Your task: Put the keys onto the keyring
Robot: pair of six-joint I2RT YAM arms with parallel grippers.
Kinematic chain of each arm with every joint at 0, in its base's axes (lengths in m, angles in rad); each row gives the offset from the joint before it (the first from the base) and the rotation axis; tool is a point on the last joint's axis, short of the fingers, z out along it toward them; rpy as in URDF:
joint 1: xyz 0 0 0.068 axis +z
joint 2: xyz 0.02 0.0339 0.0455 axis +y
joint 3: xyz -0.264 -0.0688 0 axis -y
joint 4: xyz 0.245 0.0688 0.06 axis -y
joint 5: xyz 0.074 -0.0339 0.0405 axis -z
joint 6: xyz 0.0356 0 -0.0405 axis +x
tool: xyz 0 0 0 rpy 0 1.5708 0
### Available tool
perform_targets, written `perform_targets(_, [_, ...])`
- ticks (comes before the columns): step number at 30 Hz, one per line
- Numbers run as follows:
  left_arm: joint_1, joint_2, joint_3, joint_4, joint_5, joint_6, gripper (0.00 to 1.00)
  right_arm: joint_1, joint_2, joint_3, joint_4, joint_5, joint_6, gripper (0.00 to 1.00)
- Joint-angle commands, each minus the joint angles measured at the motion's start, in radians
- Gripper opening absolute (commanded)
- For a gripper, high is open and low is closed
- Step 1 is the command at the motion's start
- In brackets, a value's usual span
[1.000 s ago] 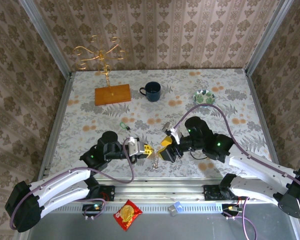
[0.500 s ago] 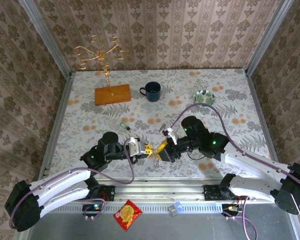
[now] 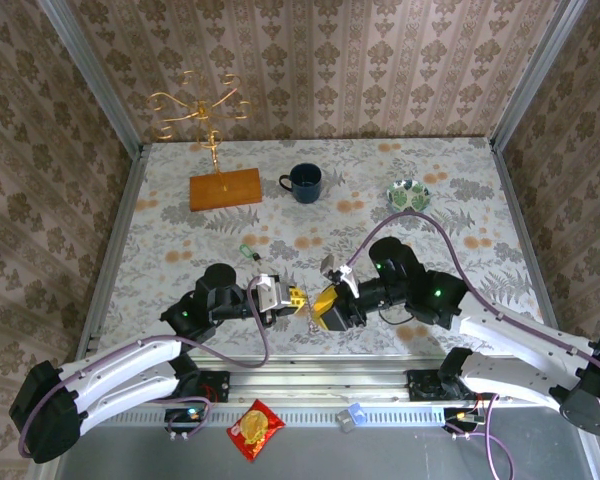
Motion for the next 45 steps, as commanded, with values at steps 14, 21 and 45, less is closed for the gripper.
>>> perform_targets(14, [-0.011, -0.004, -0.012, 0.045, 0.027, 0.033, 0.00, 0.023, -0.012, -0.021, 0.077, 0.275, -0.523, 0.33])
perform_targets(21, [-0.010, 0.000, -0.012, 0.041, 0.041, 0.040, 0.00, 0.038, 0.038, -0.018, 0.123, 0.265, -0.544, 0.28])
perform_targets(45, [-0.011, -0.006, -0.026, 0.046, -0.008, 0.031, 0.29, 0.061, 0.113, 0.066, 0.003, 0.241, -0.619, 0.00])
